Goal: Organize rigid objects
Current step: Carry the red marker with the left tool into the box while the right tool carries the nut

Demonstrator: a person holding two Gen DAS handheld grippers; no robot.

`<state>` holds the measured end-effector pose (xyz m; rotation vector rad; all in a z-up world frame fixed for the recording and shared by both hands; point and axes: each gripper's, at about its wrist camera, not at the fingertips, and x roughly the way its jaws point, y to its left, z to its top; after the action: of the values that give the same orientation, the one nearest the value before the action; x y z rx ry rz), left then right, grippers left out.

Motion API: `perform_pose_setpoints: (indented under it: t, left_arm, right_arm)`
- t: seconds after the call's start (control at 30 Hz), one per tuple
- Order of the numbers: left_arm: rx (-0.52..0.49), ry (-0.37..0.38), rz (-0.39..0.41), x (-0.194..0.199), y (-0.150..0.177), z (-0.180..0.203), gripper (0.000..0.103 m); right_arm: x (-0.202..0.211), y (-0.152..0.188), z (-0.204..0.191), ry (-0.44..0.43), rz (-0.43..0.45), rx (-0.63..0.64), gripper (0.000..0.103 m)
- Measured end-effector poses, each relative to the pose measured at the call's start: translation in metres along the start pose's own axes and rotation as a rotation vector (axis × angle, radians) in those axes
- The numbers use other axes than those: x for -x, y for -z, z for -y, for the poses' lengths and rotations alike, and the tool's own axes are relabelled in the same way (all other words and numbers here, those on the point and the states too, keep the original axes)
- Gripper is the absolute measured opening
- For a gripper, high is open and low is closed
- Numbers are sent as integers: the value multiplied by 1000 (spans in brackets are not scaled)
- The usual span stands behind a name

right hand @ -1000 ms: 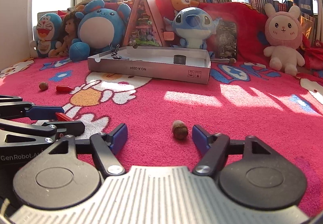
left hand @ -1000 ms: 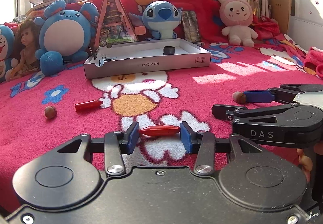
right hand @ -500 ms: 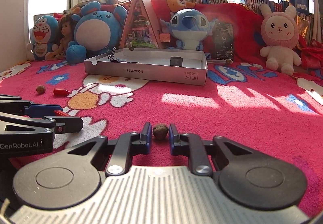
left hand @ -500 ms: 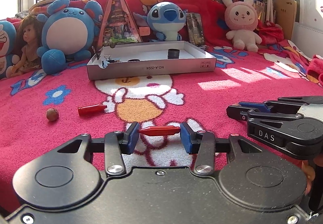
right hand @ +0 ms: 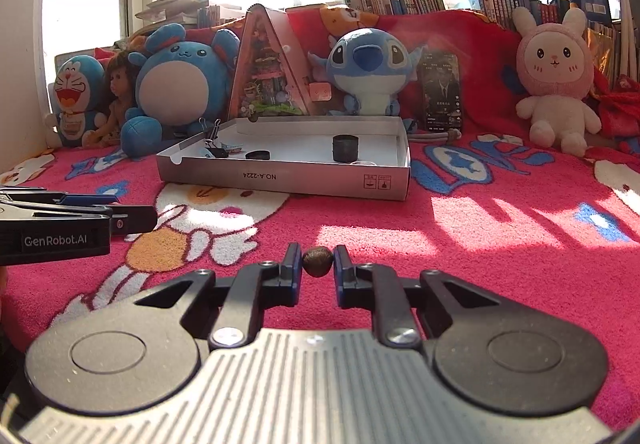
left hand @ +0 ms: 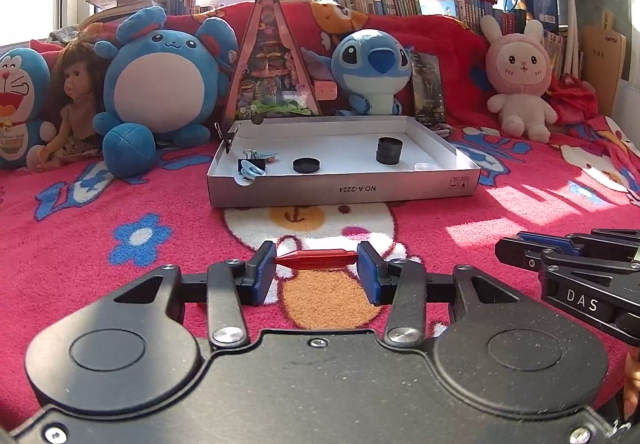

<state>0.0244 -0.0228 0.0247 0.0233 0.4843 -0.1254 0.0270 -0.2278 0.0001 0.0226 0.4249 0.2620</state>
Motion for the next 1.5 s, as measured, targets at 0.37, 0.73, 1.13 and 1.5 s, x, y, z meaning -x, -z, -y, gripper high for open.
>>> perform_pose_setpoints:
  t: [0.37,0.73,1.13,1.5]
  left_arm:
    - [75,27,9,-31,-52,-23,42]
    - [147,74,-63,-91,-101,-48,42]
    - [158,29,-197,-156,-112,-63,42]
    - [138,13,-227,-178,-108,-58,42]
  right_arm:
    - [-35,-49,18,20,14,-52,20]
    - [-74,-92,51,5,-25,-190,20]
    - [-128,-113,70,-25,-169,-304,20]
    - [-157,-112,63,-4,-247,-286,20]
